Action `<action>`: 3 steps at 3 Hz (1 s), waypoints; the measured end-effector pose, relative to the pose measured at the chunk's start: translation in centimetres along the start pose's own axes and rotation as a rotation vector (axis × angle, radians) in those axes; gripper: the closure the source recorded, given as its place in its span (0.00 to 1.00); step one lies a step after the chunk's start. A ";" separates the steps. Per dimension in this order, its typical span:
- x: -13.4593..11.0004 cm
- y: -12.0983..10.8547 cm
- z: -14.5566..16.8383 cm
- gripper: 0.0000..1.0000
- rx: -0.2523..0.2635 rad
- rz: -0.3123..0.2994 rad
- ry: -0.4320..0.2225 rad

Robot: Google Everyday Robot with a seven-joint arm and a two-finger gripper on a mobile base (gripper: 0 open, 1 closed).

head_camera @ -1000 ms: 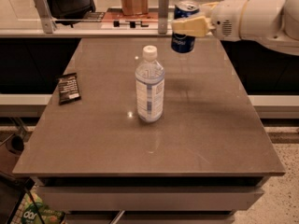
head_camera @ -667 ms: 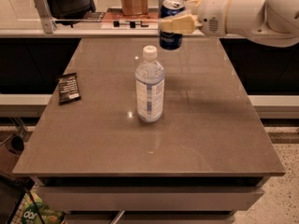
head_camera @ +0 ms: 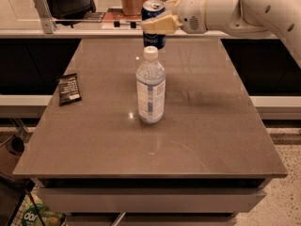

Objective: Move pepsi can near rxbar chocolate

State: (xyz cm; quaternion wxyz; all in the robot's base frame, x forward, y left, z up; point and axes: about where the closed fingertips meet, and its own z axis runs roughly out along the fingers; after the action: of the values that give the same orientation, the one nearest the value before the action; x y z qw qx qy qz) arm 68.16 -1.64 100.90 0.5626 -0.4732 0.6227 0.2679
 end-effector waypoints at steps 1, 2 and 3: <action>0.2 1.0 2.5 1.00 -0.032 0.008 -0.004; 0.5 1.5 5.2 1.00 -0.055 0.021 -0.023; 0.7 2.0 7.4 1.00 -0.065 0.016 -0.020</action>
Offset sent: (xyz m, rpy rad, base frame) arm 0.0204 0.0708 -0.0309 0.0502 0.0345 0.0661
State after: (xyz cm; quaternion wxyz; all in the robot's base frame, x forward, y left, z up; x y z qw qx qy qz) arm 69.73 5.37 98.16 0.5511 -0.4836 0.6116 0.2972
